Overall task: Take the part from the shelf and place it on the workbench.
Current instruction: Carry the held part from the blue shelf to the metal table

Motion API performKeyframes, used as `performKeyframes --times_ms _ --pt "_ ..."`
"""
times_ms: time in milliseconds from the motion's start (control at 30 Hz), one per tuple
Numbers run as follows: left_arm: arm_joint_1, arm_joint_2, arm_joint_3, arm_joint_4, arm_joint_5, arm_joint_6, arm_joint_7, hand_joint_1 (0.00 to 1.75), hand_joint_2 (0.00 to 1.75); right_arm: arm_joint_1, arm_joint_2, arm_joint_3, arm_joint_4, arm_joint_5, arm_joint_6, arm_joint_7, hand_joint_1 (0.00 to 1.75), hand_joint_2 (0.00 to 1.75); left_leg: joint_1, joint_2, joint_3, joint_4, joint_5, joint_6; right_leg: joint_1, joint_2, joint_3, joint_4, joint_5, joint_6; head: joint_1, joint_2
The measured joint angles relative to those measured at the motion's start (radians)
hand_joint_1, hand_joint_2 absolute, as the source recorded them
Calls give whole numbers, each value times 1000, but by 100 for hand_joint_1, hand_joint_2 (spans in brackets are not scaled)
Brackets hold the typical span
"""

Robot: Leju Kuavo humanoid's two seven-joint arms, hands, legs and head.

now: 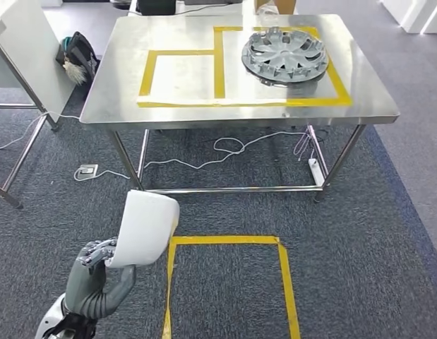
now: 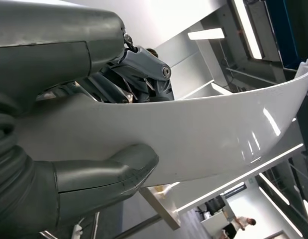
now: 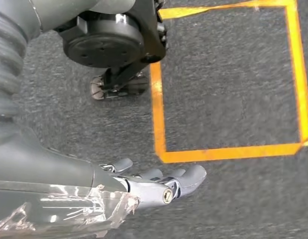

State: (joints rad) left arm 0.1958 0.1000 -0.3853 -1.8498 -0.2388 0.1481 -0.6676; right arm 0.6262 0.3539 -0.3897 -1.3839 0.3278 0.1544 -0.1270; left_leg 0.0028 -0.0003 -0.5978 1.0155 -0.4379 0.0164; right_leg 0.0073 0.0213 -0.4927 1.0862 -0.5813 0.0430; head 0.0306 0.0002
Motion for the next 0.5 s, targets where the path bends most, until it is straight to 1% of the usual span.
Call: performKeyframes --times_ms 33,100,133,167,200,233,267,300,333,367,400,433,467,500 --pt "0 0 0 0 0 0 0 175 175 -1 0 0 0 0 4 1 0 175 0 0 8 0 -5 3 -1 -6 -30 55 -23 4 3 0" --pt "0 0 0 0 0 -2 0 175 175 0 0 1 0 3 9 3 0 175 0 1 21 0 -20 6 -4 -11 -113 174 -69 11 5 0" --pt "0 0 0 1 0 -2 0 175 175 1 0 1 1 5 10 5 0 175 0 0 30 0 -28 6 -5 -11 -144 203 -77 13 5 0" --pt "0 0 0 1 0 -3 0 175 175 1 0 1 1 7 10 6 0 175 1 0 41 0 -38 5 -7 -12 -159 198 -65 16 6 0" --pt "0 -1 0 2 0 -4 0 175 175 2 0 1 1 9 11 8 0 175 2 -1 56 0 -48 3 -10 -12 -158 159 -31 18 6 0" --pt "0 -1 0 2 1 -5 0 175 175 2 0 1 1 12 11 11 0 175 3 -1 70 0 -60 -1 -13 -13 -147 98 21 20 6 0" --pt "0 -2 0 3 3 -5 0 175 175 3 0 1 1 14 10 15 0 175 4 -1 84 2 -71 -5 -14 -15 -136 43 65 21 6 0" --pt "-1 -3 0 4 5 -6 0 175 175 3 0 1 2 18 11 18 0 175 3 -1 93 2 -80 -11 -14 -18 -127 2 93 17 6 0" --pt "-2 -4 0 5 6 -8 0 175 175 4 0 2 2 20 12 21 0 175 3 -1 99 2 -86 -17 -13 -19 -121 -18 110 11 6 0" --pt "-4 -5 0 6 8 -11 0 175 175 4 0 2 3 22 16 24 0 175 2 -1 103 3 -89 -23 -11 -19 -121 -21 108 1 6 0" --pt "-5 -6 0 8 8 -13 1 175 175 5 0 2 3 23 21 26 0 175 2 -1 105 3 -90 -28 -10 -17 -115 -23 106 -9 6 0" --pt "-8 -7 0 9 8 -15 1 175 175 5 0 1 3 24 28 27 0 175 3 -1 102 14 -88 -32 -11 -14 -107 -26 108 -16 6 0" --pt "-10 -8 0 10 9 -17 2 175 175 6 0 0 2 24 33 28 0 175 3 -1 91 39 -86 -36 -13 -13 -100 -30 105 -22 4 0" --pt "-13 -8 0 11 9 -17 2 175 175 5 0 0 2 25 37 28 0 175 4 -1 67 80 -91 -40 -15 -11 -89 -34 101 -26 3 0"
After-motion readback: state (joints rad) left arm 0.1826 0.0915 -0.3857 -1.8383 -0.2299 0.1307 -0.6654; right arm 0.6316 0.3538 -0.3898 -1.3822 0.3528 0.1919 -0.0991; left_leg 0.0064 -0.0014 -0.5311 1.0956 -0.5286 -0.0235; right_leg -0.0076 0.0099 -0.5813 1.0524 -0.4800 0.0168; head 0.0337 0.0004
